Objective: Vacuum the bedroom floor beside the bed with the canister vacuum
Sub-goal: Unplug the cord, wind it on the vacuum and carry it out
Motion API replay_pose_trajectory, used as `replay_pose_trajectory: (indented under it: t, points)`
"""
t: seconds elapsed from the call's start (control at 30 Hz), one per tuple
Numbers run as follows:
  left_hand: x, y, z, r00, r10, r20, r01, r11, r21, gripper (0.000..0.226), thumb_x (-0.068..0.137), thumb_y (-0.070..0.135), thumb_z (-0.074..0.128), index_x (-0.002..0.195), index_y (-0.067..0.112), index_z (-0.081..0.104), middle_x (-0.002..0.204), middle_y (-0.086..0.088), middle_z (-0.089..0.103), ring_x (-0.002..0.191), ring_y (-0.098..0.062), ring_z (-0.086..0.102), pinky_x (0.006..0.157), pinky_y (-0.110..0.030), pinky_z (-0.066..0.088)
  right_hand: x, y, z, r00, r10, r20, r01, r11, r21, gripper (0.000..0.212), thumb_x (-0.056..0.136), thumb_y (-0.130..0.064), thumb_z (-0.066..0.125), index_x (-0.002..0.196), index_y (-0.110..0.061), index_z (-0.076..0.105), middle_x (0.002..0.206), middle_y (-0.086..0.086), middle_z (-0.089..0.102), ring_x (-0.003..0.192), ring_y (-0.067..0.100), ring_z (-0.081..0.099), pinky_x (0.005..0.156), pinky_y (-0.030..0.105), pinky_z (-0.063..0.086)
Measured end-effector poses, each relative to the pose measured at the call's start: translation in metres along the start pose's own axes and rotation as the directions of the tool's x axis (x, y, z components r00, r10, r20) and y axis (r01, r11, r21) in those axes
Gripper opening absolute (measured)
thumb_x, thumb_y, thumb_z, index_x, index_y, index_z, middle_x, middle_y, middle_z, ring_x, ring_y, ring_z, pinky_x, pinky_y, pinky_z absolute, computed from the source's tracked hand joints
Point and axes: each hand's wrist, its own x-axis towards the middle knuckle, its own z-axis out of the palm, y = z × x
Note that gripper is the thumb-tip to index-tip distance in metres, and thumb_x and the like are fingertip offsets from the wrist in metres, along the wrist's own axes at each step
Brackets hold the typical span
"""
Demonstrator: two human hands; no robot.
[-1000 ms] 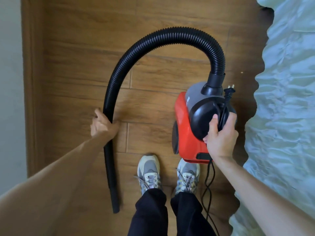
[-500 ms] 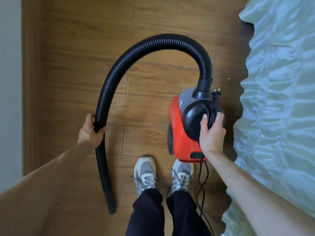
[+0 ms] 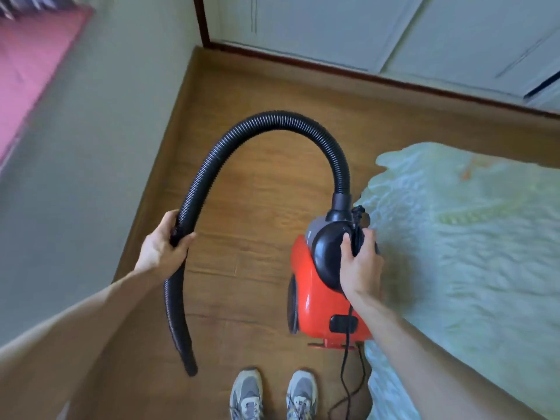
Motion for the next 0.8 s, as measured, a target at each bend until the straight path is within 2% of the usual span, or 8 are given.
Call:
replay_pose_trajectory:
  t: [0.13, 0.2, 0.27, 0.33, 0.43, 0.63, 0.77, 0.8]
  points:
    - [0.015, 0.104, -0.084, 0.987, 0.134, -0.089, -0.135, 0.991, -0.007, 0.045, 0.091, 0.035, 0.066, 0.131, 0.027, 0.046, 0.097, 0.001, 0.063, 0.09, -0.027, 0.061, 0.085, -0.038, 0.05, 0.03, -0.106, -0.083, 0.993, -0.076, -0.088, 0.076, 0.997, 0.0, 0.026, 0.102, -0.038, 0.045, 0.114, -0.014, 0.047, 0.087, 0.009, 0.063, 0.073, 0.03, 0.056, 0.049, 0.028, 0.03]
    - [0.02, 0.16, -0.127, 0.976, 0.183, -0.116, -0.185, 0.983, -0.006, 0.049, 0.091, 0.038, 0.065, 0.135, 0.028, 0.046, 0.099, 0.001, 0.061, 0.093, -0.029, 0.062, 0.089, -0.04, 0.051, 0.046, -0.158, -0.127, 0.985, -0.093, -0.145, 0.099, 0.995, 0.034, 0.024, 0.101, -0.038, 0.046, 0.108, -0.015, 0.046, 0.089, 0.012, 0.064, 0.078, 0.036, 0.06, 0.054, 0.033, 0.039]
    - [0.019, 0.215, -0.166, 0.962, 0.229, -0.148, -0.233, 0.972, -0.008, 0.051, 0.092, 0.037, 0.065, 0.138, 0.025, 0.047, 0.098, 0.0, 0.057, 0.092, -0.027, 0.059, 0.089, -0.039, 0.048, 0.059, -0.206, -0.17, 0.972, -0.111, -0.207, 0.13, 0.988, 0.08, 0.024, 0.101, -0.037, 0.048, 0.105, -0.014, 0.047, 0.095, 0.015, 0.066, 0.087, 0.039, 0.063, 0.067, 0.04, 0.048]
    - [0.014, 0.268, -0.201, 0.941, 0.29, -0.175, -0.295, 0.956, 0.001, 0.05, 0.092, 0.037, 0.064, 0.137, 0.023, 0.048, 0.094, -0.001, 0.058, 0.088, -0.026, 0.059, 0.083, -0.035, 0.047, 0.07, -0.252, -0.213, 0.953, -0.144, -0.268, 0.173, 0.981, 0.087, 0.024, 0.1, -0.035, 0.05, 0.107, -0.012, 0.048, 0.099, 0.017, 0.067, 0.092, 0.04, 0.063, 0.073, 0.042, 0.05]
    - [0.009, 0.336, -0.247, 0.916, 0.362, -0.171, -0.369, 0.929, -0.013, 0.05, 0.092, 0.041, 0.063, 0.137, 0.027, 0.048, 0.097, -0.004, 0.068, 0.086, -0.026, 0.066, 0.078, -0.032, 0.051, 0.081, -0.313, -0.276, 0.926, -0.188, -0.329, 0.225, 0.971, 0.079, 0.021, 0.1, -0.035, 0.049, 0.102, -0.015, 0.044, 0.099, 0.02, 0.066, 0.091, 0.042, 0.063, 0.074, 0.046, 0.051]
    - [0.0, 0.446, -0.311, 0.869, 0.455, -0.193, -0.48, 0.87, -0.111, 0.06, 0.092, 0.039, 0.064, 0.145, 0.028, 0.039, 0.099, -0.009, 0.072, 0.073, -0.022, 0.072, 0.071, -0.039, 0.062, 0.103, -0.398, -0.374, 0.868, -0.215, -0.448, 0.273, 0.959, 0.07, 0.028, 0.1, -0.035, 0.049, 0.113, -0.01, 0.046, 0.102, 0.023, 0.065, 0.093, 0.045, 0.064, 0.079, 0.054, 0.054]
    - [0.006, 0.507, -0.336, 0.832, 0.515, -0.207, -0.54, 0.837, -0.09, 0.058, 0.092, 0.036, 0.066, 0.144, 0.023, 0.043, 0.103, -0.008, 0.069, 0.075, -0.021, 0.07, 0.07, -0.04, 0.062, 0.128, -0.438, -0.416, 0.848, -0.221, -0.482, 0.304, 0.947, 0.1, 0.024, 0.1, -0.034, 0.049, 0.11, -0.012, 0.045, 0.097, 0.02, 0.066, 0.086, 0.043, 0.065, 0.072, 0.052, 0.056]
    - [0.01, 0.522, -0.34, 0.826, 0.523, -0.213, -0.547, 0.834, -0.073, 0.057, 0.092, 0.036, 0.066, 0.143, 0.023, 0.043, 0.104, -0.007, 0.069, 0.075, -0.02, 0.07, 0.069, -0.036, 0.062, 0.136, -0.447, -0.423, 0.846, -0.223, -0.484, 0.31, 0.945, 0.107, 0.023, 0.1, -0.034, 0.049, 0.108, -0.013, 0.044, 0.095, 0.019, 0.065, 0.082, 0.042, 0.066, 0.07, 0.052, 0.057]
